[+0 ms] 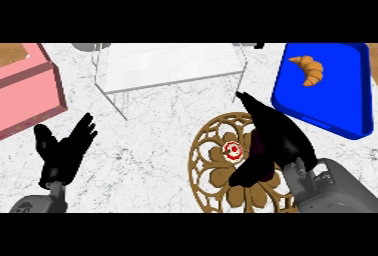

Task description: Pick the cupcake from the placemat and place it in the tiered shelf

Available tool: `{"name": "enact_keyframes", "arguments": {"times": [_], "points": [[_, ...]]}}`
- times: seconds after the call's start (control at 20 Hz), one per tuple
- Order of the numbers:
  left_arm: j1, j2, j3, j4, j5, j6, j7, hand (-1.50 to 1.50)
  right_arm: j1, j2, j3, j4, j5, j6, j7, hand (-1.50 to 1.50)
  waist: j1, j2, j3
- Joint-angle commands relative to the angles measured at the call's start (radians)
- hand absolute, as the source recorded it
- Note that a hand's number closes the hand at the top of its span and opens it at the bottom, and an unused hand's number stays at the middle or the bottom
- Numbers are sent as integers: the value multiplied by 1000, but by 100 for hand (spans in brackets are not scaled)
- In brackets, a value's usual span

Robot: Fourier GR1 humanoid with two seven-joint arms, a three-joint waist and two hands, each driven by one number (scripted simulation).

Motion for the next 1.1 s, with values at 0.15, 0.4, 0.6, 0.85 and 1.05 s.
{"name": "enact_keyframes", "arguments": {"times": [0.15,0.4,0.6,0.85,1.05], "points": [[3,-13,13,4,-5,-2,49,0,78,43,20,23,120,4,48,-150,-4,6,-7],[-7,-34,22,92,-23,-18,-7,0,80,126,66,4,190,9,139,-150,-8,6,-8],[1,-64,0,133,-61,-19,-65,0,44,140,19,121,216,29,76,-150,-5,9,-8],[25,-26,33,-6,-23,-27,54,0,130,121,16,91,280,51,53,-150,-4,5,-7],[78,-47,11,-31,-46,-19,60,0,93,159,-15,249,342,1,-89,-150,4,7,-7]]}}
